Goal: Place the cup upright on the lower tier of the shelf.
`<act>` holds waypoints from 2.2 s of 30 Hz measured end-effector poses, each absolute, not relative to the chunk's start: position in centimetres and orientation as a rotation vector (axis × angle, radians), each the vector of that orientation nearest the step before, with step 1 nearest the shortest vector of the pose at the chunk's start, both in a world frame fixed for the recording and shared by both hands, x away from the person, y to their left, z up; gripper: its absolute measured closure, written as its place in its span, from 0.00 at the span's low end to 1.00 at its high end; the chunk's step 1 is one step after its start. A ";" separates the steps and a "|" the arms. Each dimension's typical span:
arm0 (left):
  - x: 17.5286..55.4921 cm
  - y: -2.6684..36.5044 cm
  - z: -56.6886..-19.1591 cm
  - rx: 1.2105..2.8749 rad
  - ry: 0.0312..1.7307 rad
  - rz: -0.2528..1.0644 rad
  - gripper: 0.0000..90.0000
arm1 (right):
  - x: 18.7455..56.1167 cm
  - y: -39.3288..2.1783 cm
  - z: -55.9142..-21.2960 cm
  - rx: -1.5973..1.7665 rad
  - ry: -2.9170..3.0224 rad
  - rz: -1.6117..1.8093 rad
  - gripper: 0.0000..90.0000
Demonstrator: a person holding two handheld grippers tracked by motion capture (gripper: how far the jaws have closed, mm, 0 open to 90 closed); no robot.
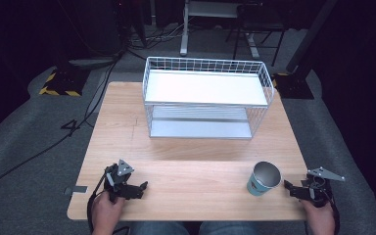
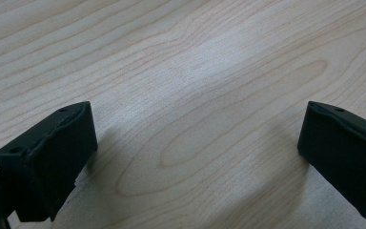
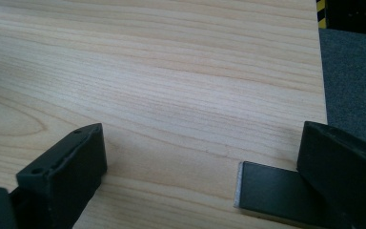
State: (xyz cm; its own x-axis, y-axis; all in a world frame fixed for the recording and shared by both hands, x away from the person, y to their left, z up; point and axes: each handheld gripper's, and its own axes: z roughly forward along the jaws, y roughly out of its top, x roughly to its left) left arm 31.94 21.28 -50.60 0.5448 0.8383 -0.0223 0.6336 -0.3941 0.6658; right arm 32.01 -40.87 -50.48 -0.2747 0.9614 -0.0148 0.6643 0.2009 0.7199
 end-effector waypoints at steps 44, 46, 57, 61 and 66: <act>32.2 21.2 -50.6 2.160 1.170 0.418 0.00 | 24.9 -36.5 -44.5 1.224 2.018 1.163 0.00; 32.2 21.2 -50.6 2.160 1.170 0.418 0.00 | 24.8 -36.0 -44.4 1.211 2.031 1.177 0.00; 32.2 21.2 -50.6 2.160 1.170 0.418 0.00 | 25.0 -33.7 -44.4 1.129 2.106 1.262 0.00; 32.2 21.2 -50.6 2.161 1.170 0.419 0.00 | 25.4 -33.0 -44.7 1.143 2.098 1.248 0.00; 32.2 21.2 -50.6 2.160 1.170 0.419 0.00 | 26.3 -32.6 -45.5 1.167 2.110 1.297 0.02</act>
State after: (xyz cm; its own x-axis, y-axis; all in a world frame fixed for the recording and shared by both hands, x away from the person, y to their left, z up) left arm 32.20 21.18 -50.60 0.5535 0.8325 -0.0223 0.6295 -0.4006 0.6658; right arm 26.31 -32.63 -45.47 -0.5711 0.8164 0.0853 0.4447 0.2204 0.8681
